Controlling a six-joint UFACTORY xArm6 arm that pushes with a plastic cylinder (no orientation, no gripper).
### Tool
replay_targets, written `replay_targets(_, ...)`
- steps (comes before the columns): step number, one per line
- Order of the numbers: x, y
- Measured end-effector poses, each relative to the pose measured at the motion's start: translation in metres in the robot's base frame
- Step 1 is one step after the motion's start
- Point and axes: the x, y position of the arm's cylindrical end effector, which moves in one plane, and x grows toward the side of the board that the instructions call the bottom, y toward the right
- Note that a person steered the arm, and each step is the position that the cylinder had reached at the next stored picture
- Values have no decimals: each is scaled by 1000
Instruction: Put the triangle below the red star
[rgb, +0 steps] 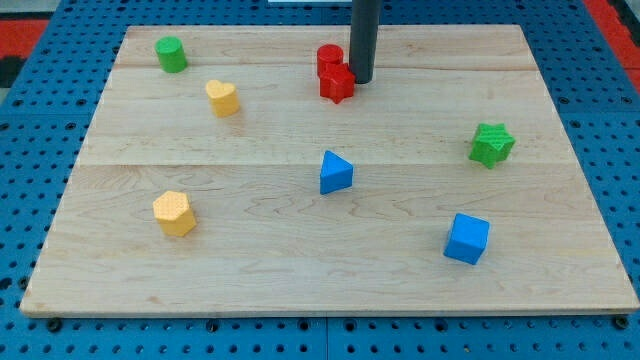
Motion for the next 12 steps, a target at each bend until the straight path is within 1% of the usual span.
replay_targets(2, -1, -16)
replay_targets(3, 25, 38)
replay_targets(4, 105, 66)
replay_targets(5, 175, 64)
replay_targets(6, 183, 18)
replay_targets(7, 192, -5)
replay_targets(8, 157, -56)
replay_targets(9, 119, -70)
replay_targets(10, 158, -64)
replay_targets(11, 140, -126)
replay_targets(12, 122, -107)
